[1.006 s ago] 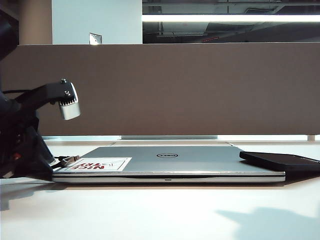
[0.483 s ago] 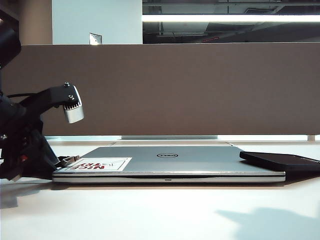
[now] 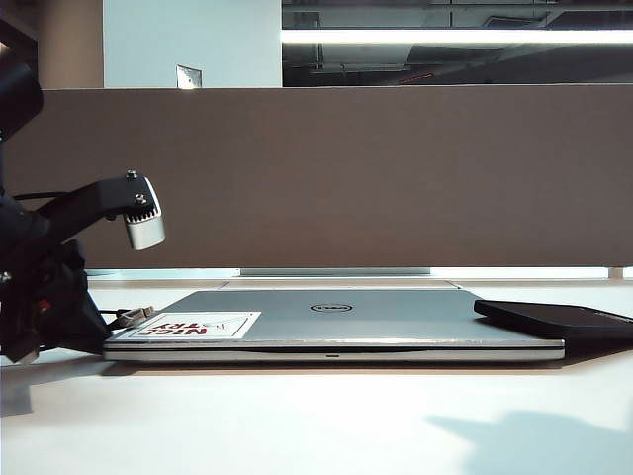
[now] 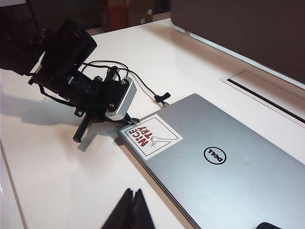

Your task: Pick up the charging cable and the phone, plug the charging cable into the charging port on the phone, and finally place them back on the table.

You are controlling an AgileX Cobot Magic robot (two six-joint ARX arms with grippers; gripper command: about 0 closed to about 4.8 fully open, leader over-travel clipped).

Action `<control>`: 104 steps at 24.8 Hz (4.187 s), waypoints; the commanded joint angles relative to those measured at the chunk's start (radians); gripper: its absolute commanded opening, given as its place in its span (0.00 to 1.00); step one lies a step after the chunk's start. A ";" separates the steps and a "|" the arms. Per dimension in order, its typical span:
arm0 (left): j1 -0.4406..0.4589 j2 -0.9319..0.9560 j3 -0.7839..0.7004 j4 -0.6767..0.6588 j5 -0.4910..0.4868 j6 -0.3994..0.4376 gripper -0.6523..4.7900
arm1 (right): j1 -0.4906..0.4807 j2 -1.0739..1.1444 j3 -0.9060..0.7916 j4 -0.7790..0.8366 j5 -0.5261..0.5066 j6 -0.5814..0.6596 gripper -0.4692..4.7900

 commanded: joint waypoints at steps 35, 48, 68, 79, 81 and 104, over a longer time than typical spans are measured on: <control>-0.381 -0.343 0.144 -0.293 0.002 -0.872 0.11 | -0.597 0.000 -0.088 -0.082 -0.216 0.521 0.08; -0.381 -0.343 0.144 -0.290 0.002 -0.870 0.11 | -0.780 0.079 -0.170 -0.037 -0.243 0.802 0.69; -0.381 -0.343 0.144 -0.290 0.002 -0.870 0.11 | -0.793 0.566 -0.169 0.290 -0.369 0.971 0.99; -0.381 -0.343 0.145 -0.290 0.002 -0.870 0.11 | -0.824 0.694 -0.169 0.396 -0.415 0.971 0.95; -0.381 -0.343 0.145 -0.290 0.002 -0.870 0.11 | -0.867 0.714 -0.169 0.414 -0.459 0.971 0.95; -0.381 -0.343 0.145 -0.290 0.002 -0.870 0.11 | -0.972 0.812 -0.170 0.491 -0.565 0.963 0.97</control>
